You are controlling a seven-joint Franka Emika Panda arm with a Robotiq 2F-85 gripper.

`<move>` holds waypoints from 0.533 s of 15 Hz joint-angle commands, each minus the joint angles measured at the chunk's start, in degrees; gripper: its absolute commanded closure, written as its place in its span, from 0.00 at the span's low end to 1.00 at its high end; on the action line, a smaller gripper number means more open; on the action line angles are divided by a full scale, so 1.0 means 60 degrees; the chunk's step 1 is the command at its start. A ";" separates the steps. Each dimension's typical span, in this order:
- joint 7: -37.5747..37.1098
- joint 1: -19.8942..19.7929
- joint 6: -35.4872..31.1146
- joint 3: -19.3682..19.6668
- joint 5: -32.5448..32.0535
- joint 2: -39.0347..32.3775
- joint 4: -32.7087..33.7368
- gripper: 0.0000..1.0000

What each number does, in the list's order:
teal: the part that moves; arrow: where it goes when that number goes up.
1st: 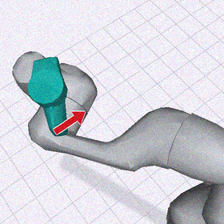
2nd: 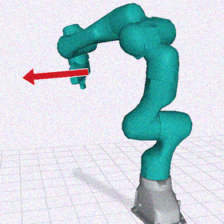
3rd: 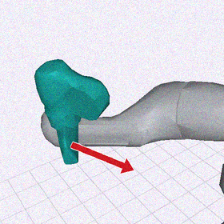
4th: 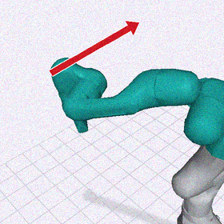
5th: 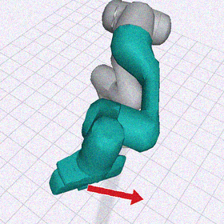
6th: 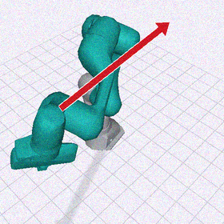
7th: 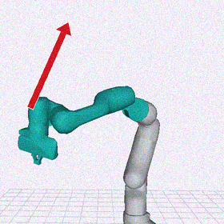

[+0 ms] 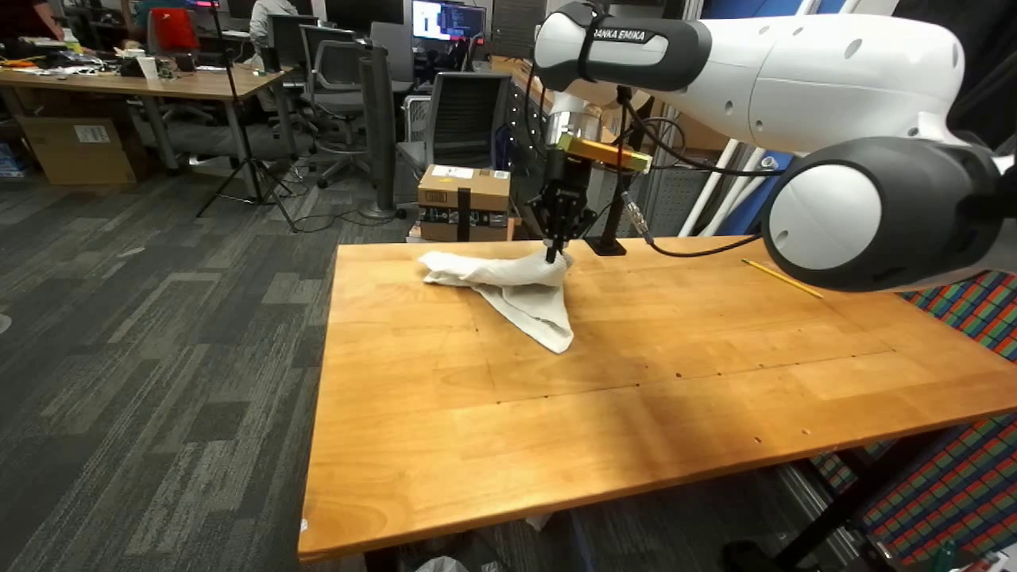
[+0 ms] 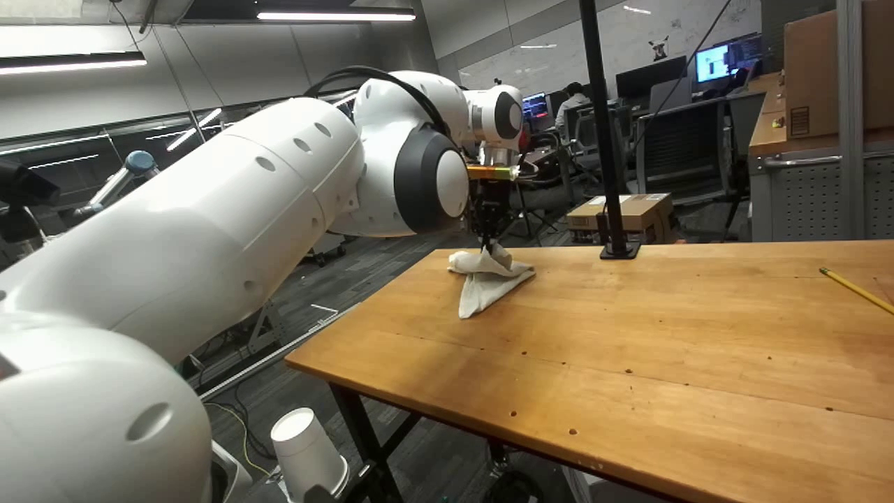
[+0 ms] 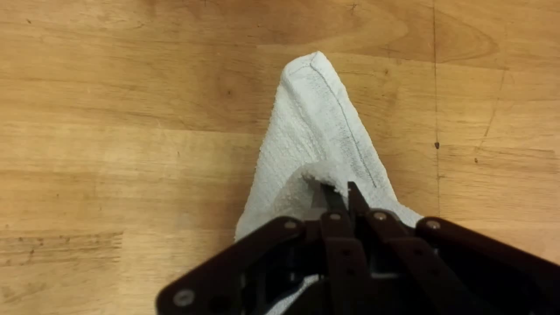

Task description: Fold the cloth on the table

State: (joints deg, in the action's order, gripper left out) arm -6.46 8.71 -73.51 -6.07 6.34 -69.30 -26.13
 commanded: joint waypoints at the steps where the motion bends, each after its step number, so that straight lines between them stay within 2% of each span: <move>1: -0.0170 -0.0288 0.0177 -0.0202 0.0429 -0.0218 0.0182 0.98; 8: -0.0441 -0.0661 0.0249 -0.0144 0.0598 -0.0631 0.0165 0.98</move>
State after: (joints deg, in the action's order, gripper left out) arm -7.15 5.78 -73.47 -6.39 8.43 -72.16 -26.15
